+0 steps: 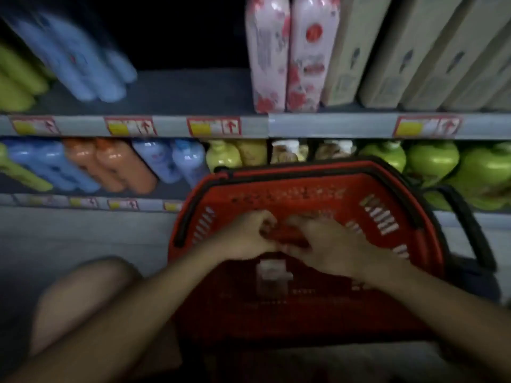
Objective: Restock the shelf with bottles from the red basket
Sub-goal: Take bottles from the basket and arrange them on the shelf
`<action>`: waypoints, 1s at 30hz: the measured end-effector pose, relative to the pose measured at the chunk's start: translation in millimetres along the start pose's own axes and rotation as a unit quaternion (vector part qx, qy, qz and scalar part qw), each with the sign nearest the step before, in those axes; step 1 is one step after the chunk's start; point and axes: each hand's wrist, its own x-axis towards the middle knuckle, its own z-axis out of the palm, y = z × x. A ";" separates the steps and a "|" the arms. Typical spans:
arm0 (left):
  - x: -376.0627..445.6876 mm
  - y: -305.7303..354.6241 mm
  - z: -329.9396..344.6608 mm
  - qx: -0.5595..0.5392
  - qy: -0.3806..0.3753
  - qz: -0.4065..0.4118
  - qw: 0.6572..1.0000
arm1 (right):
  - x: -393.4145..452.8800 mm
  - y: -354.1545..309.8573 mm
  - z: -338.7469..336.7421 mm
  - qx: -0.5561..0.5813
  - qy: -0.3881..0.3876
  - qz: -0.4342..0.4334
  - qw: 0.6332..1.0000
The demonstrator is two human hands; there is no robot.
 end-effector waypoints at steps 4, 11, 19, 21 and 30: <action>-4.0 -13.2 17.5 0.175 -0.092 -0.050 0.979 | 13.7 -12.3 39.6 -0.035 -0.068 -0.072 0.994; -22.4 1.3 8.2 0.159 -0.063 -0.059 0.984 | 11.8 13.0 87.1 -0.096 -0.163 -0.106 0.976; -32.8 31.6 35.1 0.175 -0.037 -0.075 0.981 | -11.0 45.1 70.5 0.031 0.012 -0.073 0.997; -32.9 36.5 45.6 0.174 -0.031 -0.085 0.981 | -13.3 54.5 64.1 0.060 0.029 -0.065 0.996; -44.9 48.4 110.3 0.032 0.086 -0.103 0.990 | -22.7 53.2 -30.4 -0.006 0.161 -0.004 0.987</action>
